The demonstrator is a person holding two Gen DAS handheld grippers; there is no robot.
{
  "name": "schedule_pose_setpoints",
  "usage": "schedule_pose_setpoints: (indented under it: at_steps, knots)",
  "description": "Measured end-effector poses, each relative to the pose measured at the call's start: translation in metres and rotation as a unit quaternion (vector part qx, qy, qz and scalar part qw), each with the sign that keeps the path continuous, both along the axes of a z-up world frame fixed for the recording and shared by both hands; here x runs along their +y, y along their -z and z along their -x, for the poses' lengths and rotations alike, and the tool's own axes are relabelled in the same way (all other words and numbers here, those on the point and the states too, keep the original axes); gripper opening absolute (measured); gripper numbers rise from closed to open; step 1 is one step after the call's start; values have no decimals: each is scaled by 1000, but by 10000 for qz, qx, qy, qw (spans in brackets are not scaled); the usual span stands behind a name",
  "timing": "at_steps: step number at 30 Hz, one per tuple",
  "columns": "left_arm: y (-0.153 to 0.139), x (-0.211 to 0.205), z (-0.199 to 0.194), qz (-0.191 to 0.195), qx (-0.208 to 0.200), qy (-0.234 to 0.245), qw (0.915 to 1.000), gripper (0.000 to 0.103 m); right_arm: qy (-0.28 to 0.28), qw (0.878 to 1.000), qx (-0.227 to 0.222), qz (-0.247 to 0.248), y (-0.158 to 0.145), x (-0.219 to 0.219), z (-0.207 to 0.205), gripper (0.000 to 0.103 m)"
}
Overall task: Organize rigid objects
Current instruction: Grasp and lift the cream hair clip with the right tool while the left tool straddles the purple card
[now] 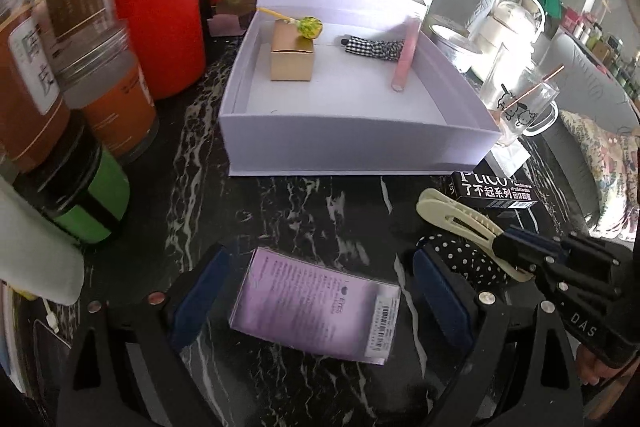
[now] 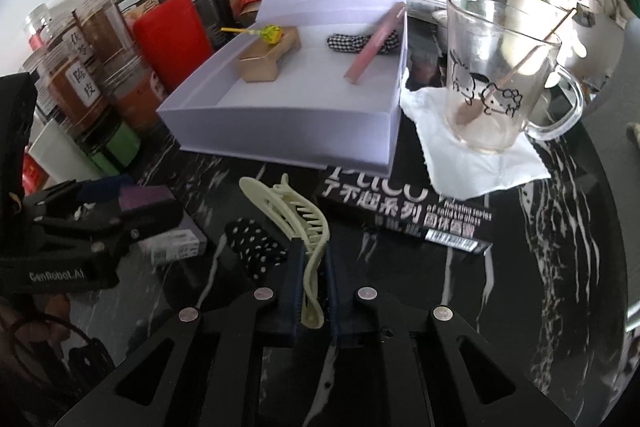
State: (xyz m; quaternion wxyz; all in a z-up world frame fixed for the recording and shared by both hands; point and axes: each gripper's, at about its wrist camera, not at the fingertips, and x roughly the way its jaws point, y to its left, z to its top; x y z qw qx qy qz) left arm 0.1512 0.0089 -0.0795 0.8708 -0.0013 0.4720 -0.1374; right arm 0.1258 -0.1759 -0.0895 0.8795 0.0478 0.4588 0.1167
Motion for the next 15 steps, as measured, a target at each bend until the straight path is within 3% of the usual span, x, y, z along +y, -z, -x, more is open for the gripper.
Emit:
schedule_pose_setpoints:
  at_steps: [9,11,13,15]
  knots:
    - [13,4,6,309,259,303,9987,95,-126,9998,60,127,-4,14,22,11]
    - [15,3,7,137,194,318,9992,95,-139,9997,80,188,-4,17,23,11]
    - [25,0,4,-77,473,348,9982,95,-166,9994,135,260,-2,20,20,13]
    - [28,1,3,-49,517,385,9979,103,-172,9991,171,359,0,23,16,22]
